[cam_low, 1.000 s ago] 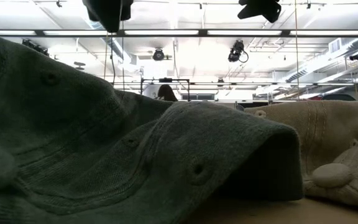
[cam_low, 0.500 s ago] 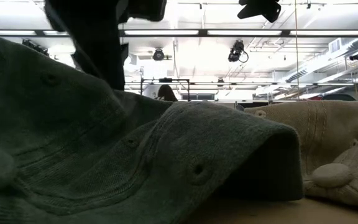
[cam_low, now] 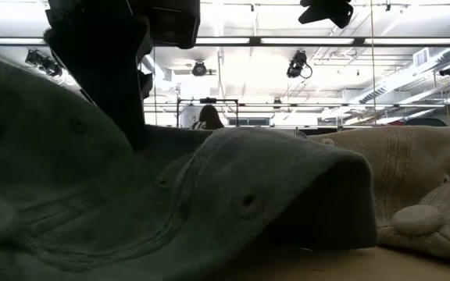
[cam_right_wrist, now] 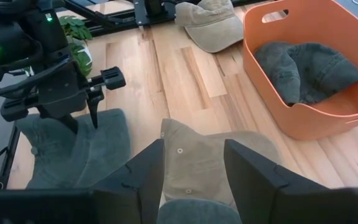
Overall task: Pick & Place hat
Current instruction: Put the bottom blue cap into the orange bin
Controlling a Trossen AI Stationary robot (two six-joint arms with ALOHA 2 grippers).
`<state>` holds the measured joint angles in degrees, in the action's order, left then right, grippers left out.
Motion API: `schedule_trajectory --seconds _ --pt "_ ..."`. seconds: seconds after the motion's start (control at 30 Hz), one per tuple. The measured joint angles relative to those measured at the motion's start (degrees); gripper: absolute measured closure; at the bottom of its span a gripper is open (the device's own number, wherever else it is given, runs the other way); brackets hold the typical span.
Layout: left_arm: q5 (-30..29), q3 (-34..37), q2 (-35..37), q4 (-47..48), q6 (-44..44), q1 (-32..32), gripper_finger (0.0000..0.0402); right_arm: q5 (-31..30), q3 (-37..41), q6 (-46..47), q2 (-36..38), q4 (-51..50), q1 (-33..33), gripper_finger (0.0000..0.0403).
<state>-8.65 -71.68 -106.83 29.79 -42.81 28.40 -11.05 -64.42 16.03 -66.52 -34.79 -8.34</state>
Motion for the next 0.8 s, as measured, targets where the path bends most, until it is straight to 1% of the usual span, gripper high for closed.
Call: schedule_trajectory --seconds 0.17,0.2,0.37,0.57,0.7,0.8 --pt "0.57 0.0 0.0 -0.03 -1.45 -0.59 0.0374 0.0 0.0 -0.02 0.0 0.0 0.0 0.0231" --pt "0.63 0.0 0.0 -0.05 -2.44 -0.8 0.0386 0.0 0.0 -0.02 0.0 -0.01 0.0 0.0231" --pt "1.16 -0.46 -0.02 0.44 -7.81 -1.62 0.0394 0.0 0.0 -0.04 0.0 -0.02 0.0 0.0231" --pt "0.8 -5.92 0.41 2.27 -10.6 -1.61 0.0396 0.0 0.0 -0.25 0.0 -0.17 0.0 0.0231" --pt "-1.17 -11.25 0.72 10.14 -12.1 -2.04 0.0396 -0.02 0.0 -0.88 0.0 -1.4 0.0 0.0231" --pt "-2.41 -16.55 0.72 21.16 -15.21 -2.89 0.0396 -0.03 0.0 -0.18 0.0 -2.27 0.0 0.0231"
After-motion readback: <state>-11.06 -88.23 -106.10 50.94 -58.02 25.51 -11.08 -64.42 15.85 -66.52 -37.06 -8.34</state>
